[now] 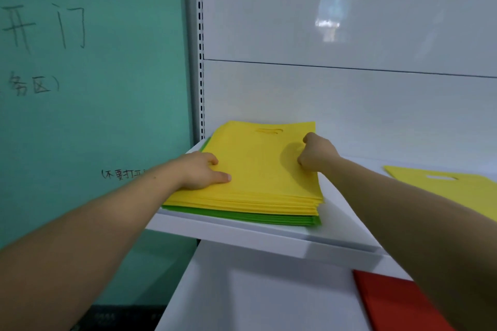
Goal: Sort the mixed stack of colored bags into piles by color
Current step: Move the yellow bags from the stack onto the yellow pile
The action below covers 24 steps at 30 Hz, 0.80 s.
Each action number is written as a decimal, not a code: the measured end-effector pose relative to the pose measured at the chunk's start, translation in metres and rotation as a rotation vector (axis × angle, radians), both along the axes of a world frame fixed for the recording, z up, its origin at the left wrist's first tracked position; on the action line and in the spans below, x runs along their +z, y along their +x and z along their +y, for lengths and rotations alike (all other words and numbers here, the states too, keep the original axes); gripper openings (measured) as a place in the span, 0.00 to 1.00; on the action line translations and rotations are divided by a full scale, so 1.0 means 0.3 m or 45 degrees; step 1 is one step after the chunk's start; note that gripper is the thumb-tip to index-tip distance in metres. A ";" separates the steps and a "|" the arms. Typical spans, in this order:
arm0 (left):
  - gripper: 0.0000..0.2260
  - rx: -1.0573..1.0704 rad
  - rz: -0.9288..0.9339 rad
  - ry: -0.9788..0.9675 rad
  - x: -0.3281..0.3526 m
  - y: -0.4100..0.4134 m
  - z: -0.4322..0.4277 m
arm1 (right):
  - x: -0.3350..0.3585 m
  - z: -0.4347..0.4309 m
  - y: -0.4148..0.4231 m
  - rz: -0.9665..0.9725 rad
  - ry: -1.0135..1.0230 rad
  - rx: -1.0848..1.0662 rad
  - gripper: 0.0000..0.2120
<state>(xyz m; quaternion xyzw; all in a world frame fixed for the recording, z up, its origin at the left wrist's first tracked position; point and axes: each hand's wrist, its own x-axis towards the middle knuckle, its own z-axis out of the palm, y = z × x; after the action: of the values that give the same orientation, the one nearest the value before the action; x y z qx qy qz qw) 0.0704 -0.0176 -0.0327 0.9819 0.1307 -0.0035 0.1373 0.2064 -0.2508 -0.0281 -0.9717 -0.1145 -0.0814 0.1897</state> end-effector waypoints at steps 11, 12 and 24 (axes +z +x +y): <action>0.36 0.049 0.060 -0.033 0.021 -0.028 -0.040 | 0.006 -0.039 -0.062 -0.250 0.385 0.180 0.23; 0.36 0.057 0.063 -0.057 0.023 -0.033 -0.043 | 0.016 -0.044 -0.079 -0.300 0.441 0.218 0.22; 0.24 0.085 -0.580 -0.999 0.112 -0.064 -0.320 | 0.226 -0.390 -0.218 -0.602 1.163 0.312 0.19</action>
<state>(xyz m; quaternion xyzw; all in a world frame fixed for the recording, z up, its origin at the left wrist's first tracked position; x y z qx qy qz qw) 0.0511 -0.1134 0.0009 0.8266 0.1175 0.1675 0.5243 0.1410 -0.3677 0.0397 -0.7248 -0.2197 -0.3172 0.5708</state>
